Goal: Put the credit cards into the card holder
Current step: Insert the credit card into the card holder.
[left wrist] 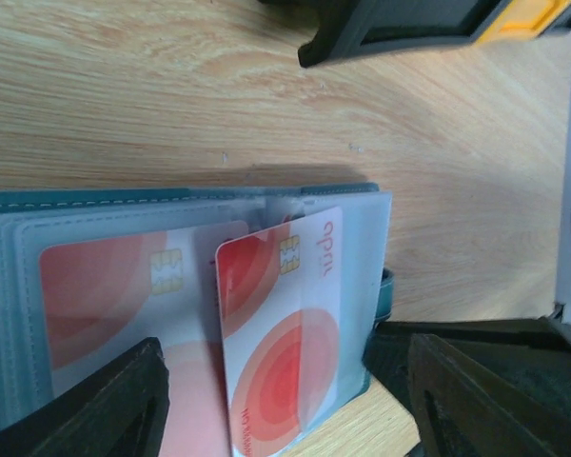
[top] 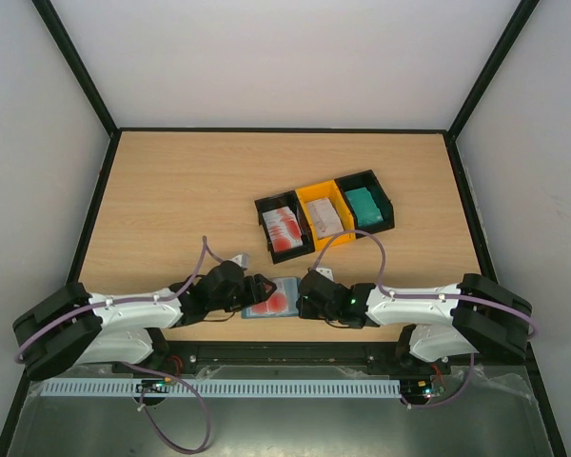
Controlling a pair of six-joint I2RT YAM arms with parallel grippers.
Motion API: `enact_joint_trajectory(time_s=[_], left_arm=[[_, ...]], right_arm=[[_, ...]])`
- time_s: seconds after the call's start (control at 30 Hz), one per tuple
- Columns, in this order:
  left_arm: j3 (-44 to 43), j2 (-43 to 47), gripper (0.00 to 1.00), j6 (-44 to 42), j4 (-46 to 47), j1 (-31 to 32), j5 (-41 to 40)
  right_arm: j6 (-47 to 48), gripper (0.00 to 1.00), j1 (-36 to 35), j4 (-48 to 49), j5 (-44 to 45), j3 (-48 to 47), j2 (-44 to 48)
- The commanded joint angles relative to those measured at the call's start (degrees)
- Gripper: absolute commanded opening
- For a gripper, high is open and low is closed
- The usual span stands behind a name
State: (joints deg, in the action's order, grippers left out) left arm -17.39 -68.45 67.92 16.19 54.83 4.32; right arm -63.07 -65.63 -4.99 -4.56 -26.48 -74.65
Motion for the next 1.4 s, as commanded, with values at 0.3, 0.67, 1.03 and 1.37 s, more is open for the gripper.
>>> enact_joint_trajectory(time_s=[0.3,0.67,1.03,1.37], left_arm=[[-0.95,-6.61,0.39,0.66,2.31,0.71,8.67],[-4.81,-12.0,0.33,-1.87,6.79,0.83,11.12],[-7.23,-9.6,0.41,-5.68,1.55,0.15,10.07],[-11.26,-1.06,0.63,-13.57,-16.44,-2.76,9.4]], right_arm=[[0.05,0.12,0.0,-1.91,-0.11,0.98,-1.94],[0.11,0.12,0.04,-1.69,0.12,0.99,-1.6],[-1.24,0.29,0.03,-7.29,5.98,-0.15,7.11],[-3.39,0.49,0.74,-8.29,8.21,0.77,9.91]])
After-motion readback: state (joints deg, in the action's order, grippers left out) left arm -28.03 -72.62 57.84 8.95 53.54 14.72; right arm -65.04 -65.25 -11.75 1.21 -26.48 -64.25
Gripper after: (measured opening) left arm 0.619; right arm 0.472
